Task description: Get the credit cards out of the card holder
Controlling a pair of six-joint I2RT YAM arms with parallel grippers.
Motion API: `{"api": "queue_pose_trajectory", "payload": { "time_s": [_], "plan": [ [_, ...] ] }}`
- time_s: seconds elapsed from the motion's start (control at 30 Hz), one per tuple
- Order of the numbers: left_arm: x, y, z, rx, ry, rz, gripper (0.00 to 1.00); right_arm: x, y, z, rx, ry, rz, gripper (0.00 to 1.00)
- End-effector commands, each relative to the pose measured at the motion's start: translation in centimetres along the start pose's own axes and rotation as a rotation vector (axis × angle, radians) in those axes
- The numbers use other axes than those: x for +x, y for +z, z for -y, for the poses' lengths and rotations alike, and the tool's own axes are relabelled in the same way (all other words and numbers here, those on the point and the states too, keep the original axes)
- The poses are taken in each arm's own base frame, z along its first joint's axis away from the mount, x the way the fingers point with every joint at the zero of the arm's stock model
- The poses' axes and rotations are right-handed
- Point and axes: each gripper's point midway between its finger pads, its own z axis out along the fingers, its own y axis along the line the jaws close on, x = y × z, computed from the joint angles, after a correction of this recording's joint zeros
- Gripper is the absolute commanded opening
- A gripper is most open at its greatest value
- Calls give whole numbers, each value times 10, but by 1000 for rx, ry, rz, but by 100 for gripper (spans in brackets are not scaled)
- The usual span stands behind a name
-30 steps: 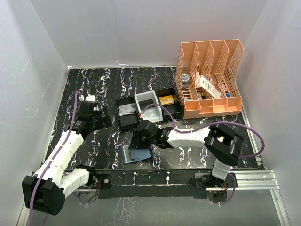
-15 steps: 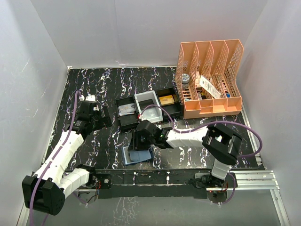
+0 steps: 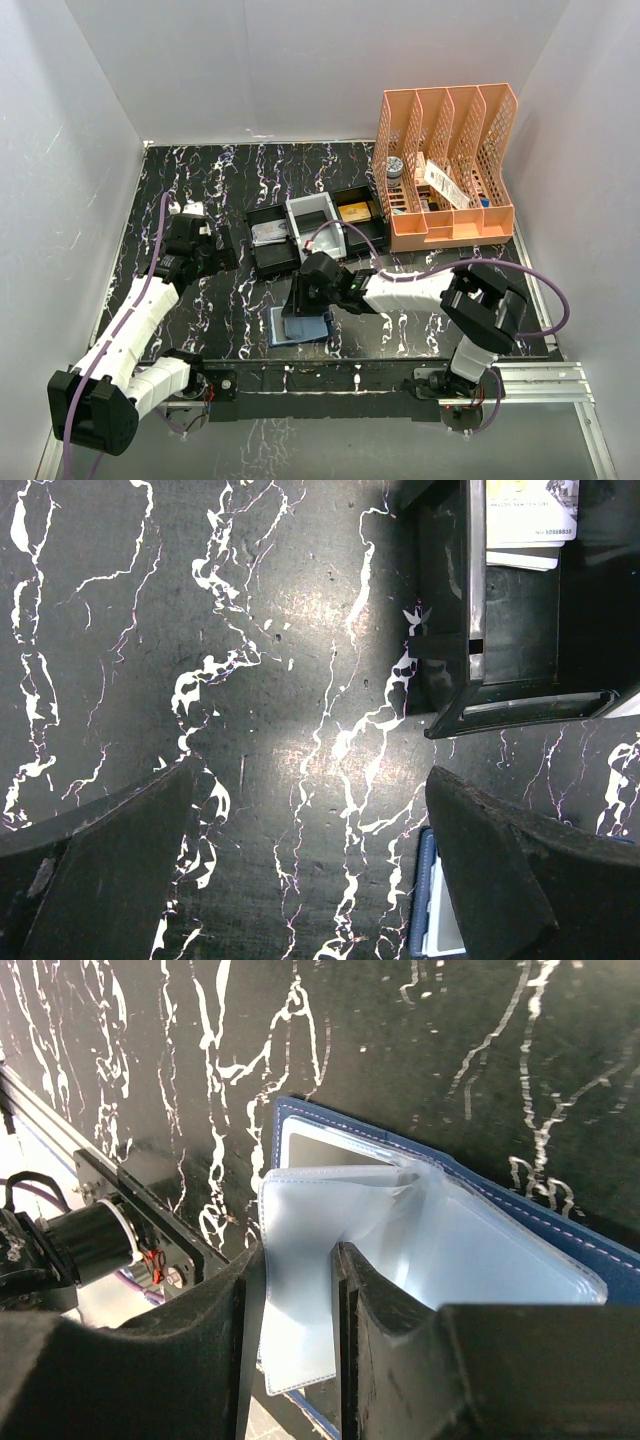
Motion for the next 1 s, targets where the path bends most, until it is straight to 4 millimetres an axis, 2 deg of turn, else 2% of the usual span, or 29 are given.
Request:
{"api": "queue_pose_trajectory", "payload": {
  "time_s": [0.0, 0.27, 0.37, 0.47, 0.57, 0.63, 0.73, 0.9, 0.93, 0.97],
  "plan": [
    [-5, -3, 2, 13, 7, 13, 99, -20, -15, -6, -37, 14, 71, 29],
    [-4, -1, 2, 14, 8, 7, 99, -26, -27, 13, -24, 40, 82, 29],
    [-3, -2, 10, 55, 11, -5, 99, -29, -31, 19, -29, 52, 88, 29],
    [9, -8, 46, 258, -26, -67, 97, -29, -31, 22, -44, 64, 87, 29],
    [30, -29, 100, 593, -123, -172, 89, -29, -29, 27, -42, 76, 80, 29],
    [41, -43, 121, 746, -186, -227, 87, -30, -28, 28, -41, 82, 80, 29],
    [59, -57, 135, 841, -207, -285, 87, -31, -28, 26, -51, 87, 86, 29],
    [101, -64, 140, 860, -175, -392, 86, -31, -24, 25, -60, 85, 79, 29],
    [109, -65, 143, 872, -168, -410, 86, -31, -24, 25, -63, 85, 76, 65],
    [118, -65, 146, 879, -166, -431, 85, -32, -23, 25, -63, 86, 75, 37]
  ]
}}
